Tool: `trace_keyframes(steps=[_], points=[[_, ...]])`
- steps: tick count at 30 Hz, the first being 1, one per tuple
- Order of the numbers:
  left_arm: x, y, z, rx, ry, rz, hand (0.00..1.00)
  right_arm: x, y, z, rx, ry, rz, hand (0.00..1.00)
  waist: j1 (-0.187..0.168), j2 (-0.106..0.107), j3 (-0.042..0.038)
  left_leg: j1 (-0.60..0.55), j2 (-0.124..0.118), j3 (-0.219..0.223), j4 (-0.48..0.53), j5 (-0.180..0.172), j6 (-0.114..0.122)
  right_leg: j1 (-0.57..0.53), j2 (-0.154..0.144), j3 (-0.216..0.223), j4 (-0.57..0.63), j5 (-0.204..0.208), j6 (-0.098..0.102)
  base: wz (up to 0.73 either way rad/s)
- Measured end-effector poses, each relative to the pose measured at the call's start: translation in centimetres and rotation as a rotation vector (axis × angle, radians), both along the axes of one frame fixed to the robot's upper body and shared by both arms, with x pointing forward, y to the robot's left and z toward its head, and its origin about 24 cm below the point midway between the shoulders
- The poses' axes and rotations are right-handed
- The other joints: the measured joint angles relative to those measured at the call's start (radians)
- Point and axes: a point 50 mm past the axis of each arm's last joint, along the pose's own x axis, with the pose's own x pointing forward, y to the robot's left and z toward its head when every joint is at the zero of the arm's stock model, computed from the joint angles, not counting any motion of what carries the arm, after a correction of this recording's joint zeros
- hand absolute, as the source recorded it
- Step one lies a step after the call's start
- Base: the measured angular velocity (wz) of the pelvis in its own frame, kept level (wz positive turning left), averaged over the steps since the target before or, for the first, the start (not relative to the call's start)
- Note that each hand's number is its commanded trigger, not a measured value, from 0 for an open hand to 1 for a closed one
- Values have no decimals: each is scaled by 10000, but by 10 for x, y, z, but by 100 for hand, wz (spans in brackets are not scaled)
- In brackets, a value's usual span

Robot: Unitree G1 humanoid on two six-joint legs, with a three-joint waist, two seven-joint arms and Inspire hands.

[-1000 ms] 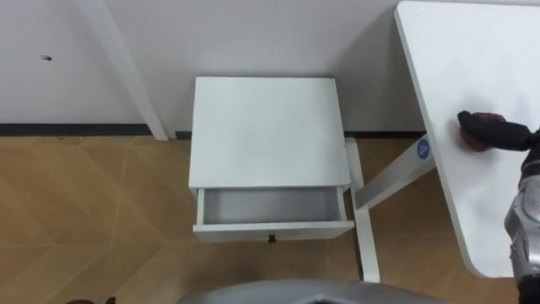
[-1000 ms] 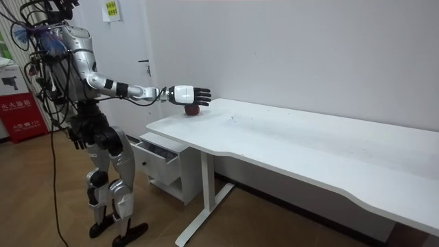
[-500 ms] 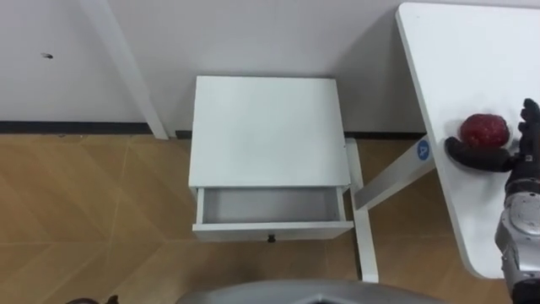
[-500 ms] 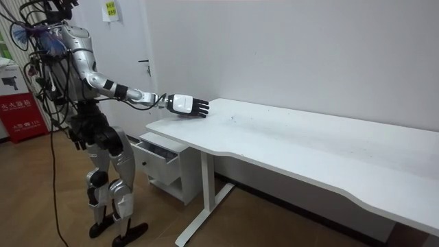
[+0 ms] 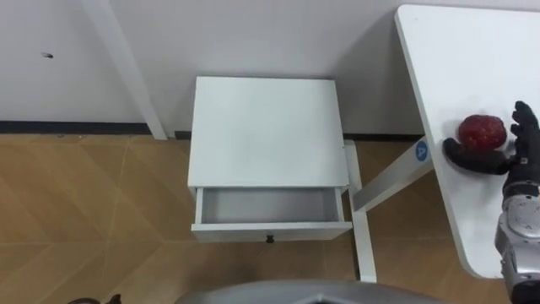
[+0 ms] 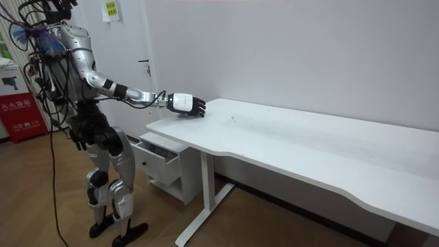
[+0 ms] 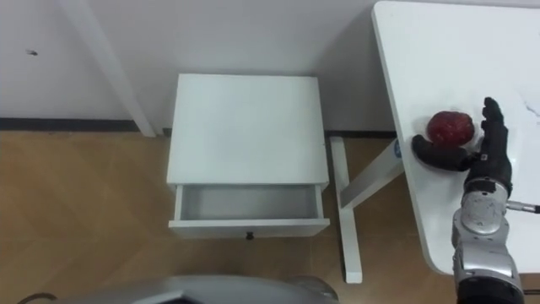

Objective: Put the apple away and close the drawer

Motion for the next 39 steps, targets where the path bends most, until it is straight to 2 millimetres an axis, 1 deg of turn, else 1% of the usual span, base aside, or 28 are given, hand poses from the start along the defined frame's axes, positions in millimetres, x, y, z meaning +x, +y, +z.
trace_keyframes(steps=[9,18,19,20,22,26,27,28,30,31,32,34,36,39], points=[[0,-2,-1,-21,38,-149,0,5,0,2,-198,-34,45,100,31,-16,-12,-2,13,-4,-2,-4,-6,-2,7,-16,-5,1,-1,0],[2,-2,0,3,7,-297,0,8,4,2,-369,61,459,100,55,17,-24,3,4,-3,8,-3,-5,4,-7,-30,3,2,-3,0],[1,-2,-1,6,38,-384,0,10,8,4,-547,80,736,100,66,10,-29,10,5,9,9,-3,-5,3,-7,-18,16,2,-4,-4],[1,-2,-1,-11,80,-382,0,14,14,5,-760,91,1119,100,89,51,-9,22,7,31,10,-3,-5,1,-5,-2,23,3,-6,-4],[2,-2,-1,-36,103,-362,0,19,25,7,-1024,48,1713,100,146,48,-10,15,8,31,10,-2,-5,-13,-6,1,24,5,-8,0],[8,-2,-2,-41,13,-396,0,31,50,16,-1366,-252,3190,100,376,89,15,-20,0,-23,-8,-3,-5,-22,-11,-33,9,5,-8,3],[9,-2,-2,-37,-5,-402,0,32,53,17,-1409,-268,3346,100,413,92,17,-23,1,-26,-11,-3,-5,-21,-11,-35,5,5,-8,4],[10,-2,-2,-36,-32,-409,0,34,57,18,-1546,-268,3595,100,555,112,20,-33,5,-35,-21,-3,-5,-21,-8,-48,-12,5,-8,8],[10,-3,-2,-21,25,-560,0,37,68,19,-1759,-291,4137,100,568,120,16,-80,2,-121,-18,-2,-6,-19,-17,-167,-32,5,-7,13],[10,-3,-2,-20,59,-674,0,39,77,21,-1874,-313,4635,100,584,129,11,-108,-1,-174,-17,-2,-6,-19,-21,-226,-52,4,-7,17],[11,-4,-2,-26,52,-701,0,40,85,22,-1947,-350,5054,100,589,137,-8,-160,-13,-260,-11,0,-7,-10,-31,-282,-106,5,-7,17],[13,-5,-3,-47,43,-813,0,42,95,23,-1927,-466,5466,100,641,134,-20,-168,-23,-322,-5,4,-7,4,-38,-362,-173,5,-7,13],[14,-7,-3,-90,125,-995,0,41,102,20,-1831,-343,5780,100,791,137,-23,-131,-19,-385,-5,5,-8,57,-36,-376,-178,5,-7,9],[14,-11,-5,-199,233,-1237,0,39,114,13,-1583,88,6385,100,860,188,8,-14,-28,-554,-31,4,-8,228,-37,-384,-222,4,-7,12]])
